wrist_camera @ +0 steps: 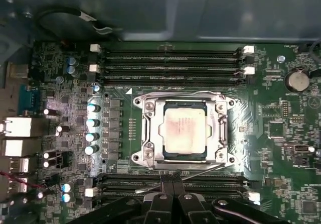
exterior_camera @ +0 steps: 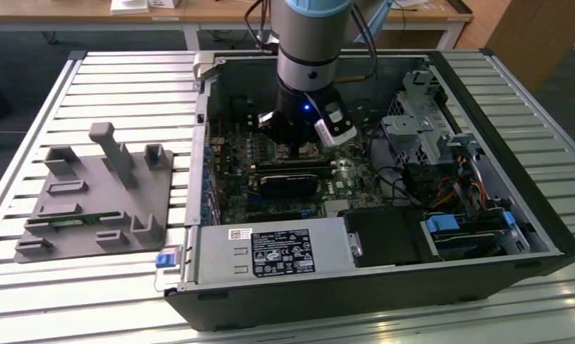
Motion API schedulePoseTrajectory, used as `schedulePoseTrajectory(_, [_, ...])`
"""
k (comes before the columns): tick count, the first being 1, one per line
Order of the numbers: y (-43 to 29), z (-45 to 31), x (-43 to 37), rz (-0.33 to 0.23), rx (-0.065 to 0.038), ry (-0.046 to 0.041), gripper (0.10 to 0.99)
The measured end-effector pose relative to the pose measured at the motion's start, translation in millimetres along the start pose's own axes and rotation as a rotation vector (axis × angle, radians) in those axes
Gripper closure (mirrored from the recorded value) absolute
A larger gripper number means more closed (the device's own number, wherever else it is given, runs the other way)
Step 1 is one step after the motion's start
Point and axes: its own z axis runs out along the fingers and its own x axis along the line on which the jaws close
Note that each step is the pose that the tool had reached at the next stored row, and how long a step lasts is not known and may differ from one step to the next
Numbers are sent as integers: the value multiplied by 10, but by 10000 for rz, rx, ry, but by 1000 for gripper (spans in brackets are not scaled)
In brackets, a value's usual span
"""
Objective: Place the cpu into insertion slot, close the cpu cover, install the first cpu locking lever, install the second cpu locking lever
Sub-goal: 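Install the second cpu locking lever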
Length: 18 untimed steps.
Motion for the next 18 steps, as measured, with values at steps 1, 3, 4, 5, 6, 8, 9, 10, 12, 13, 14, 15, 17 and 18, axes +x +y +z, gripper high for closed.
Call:
schedulePoseTrajectory(1, [-2, 14, 0, 0, -3, 1, 980])
schedulePoseTrajectory(3, [-9, 39, 1, 0, -16, 2, 980])
schedulePoseTrajectory(4, [-12, 45, 1, 0, -25, 1, 980])
schedulePoseTrajectory(5, [-13, 46, 1, 2, -27, 0, 980])
schedulePoseTrajectory(6, [-14, 47, 1, 1, -27, 1, 980])
schedulePoseTrajectory(8, [-15, 47, 1, 1, -27, 2, 980])
schedulePoseTrajectory(9, [-17, 47, 1, 0, -28, 1, 980])
schedulePoseTrajectory(10, [-20, 48, 1, 0, -30, 1, 980])
schedulePoseTrajectory(12, [-29, 50, 1, -2, -115, 3, 980])
schedulePoseTrajectory(13, [-39, 51, 2, -2, -197, 3, 980])
schedulePoseTrajectory(14, [-50, 50, 4, -3, -257, 3, 980])
schedulePoseTrajectory(15, [-63, 49, 6, -3, -295, 3, 980])
schedulePoseTrajectory(17, [-91, 48, 21, -2, -359, 3, 980])
schedulePoseTrajectory(18, [-105, 47, 35, -3, -394, 3, 980])
